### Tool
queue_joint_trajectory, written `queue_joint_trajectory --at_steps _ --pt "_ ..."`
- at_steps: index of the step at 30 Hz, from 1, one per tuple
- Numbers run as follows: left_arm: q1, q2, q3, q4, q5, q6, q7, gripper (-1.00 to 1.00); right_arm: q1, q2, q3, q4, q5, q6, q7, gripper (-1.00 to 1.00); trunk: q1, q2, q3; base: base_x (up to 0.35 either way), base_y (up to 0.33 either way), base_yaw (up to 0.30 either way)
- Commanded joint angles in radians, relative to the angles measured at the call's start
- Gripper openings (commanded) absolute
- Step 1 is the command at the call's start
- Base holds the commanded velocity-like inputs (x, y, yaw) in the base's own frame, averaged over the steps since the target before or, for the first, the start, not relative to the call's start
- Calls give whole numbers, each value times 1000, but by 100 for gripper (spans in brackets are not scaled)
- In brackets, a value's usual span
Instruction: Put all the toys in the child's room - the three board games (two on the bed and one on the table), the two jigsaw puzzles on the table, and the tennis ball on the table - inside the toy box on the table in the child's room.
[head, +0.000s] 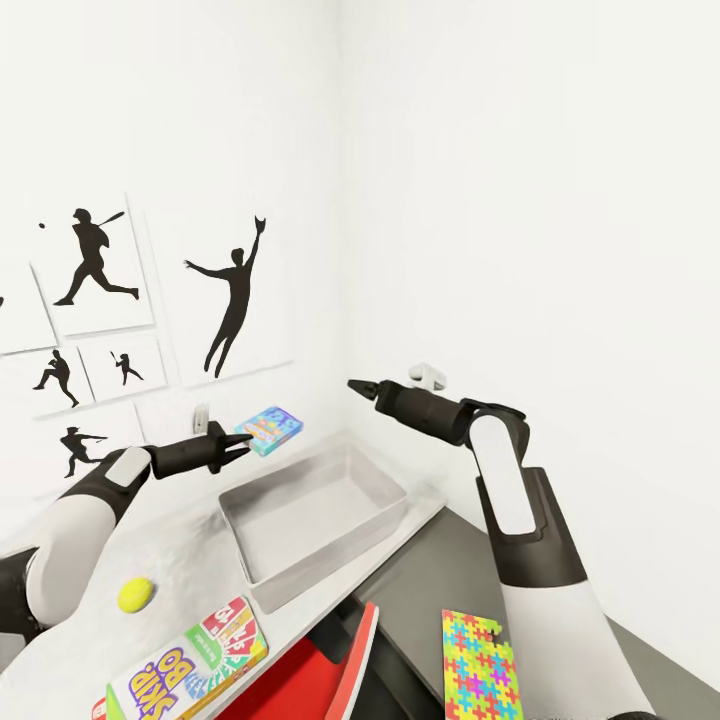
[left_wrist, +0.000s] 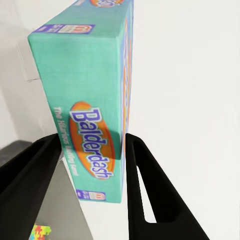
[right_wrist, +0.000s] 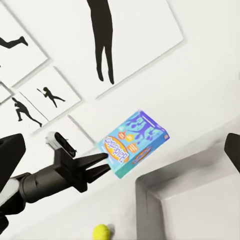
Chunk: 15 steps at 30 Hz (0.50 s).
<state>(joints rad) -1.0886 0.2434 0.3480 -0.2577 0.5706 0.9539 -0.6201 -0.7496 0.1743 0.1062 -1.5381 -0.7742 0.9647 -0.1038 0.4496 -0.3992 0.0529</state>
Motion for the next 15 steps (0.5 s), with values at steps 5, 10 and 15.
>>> queue_joint_trajectory --at_steps 5,10,15 --pt "-1 -32 6 1 -3 -31 22 -100 -7 0 1 -3 -13 13 -11 100 0 -1 -1 0 0 0" --pt "-1 -63 6 1 2 -38 55 -100 -8 0 -1 -5 -41 33 -11 100 0 -1 -1 0 0 0" --pt "-1 -87 6 1 3 -39 65 -100 -6 0 -2 -6 -50 36 -11 100 0 -1 -1 0 0 0"
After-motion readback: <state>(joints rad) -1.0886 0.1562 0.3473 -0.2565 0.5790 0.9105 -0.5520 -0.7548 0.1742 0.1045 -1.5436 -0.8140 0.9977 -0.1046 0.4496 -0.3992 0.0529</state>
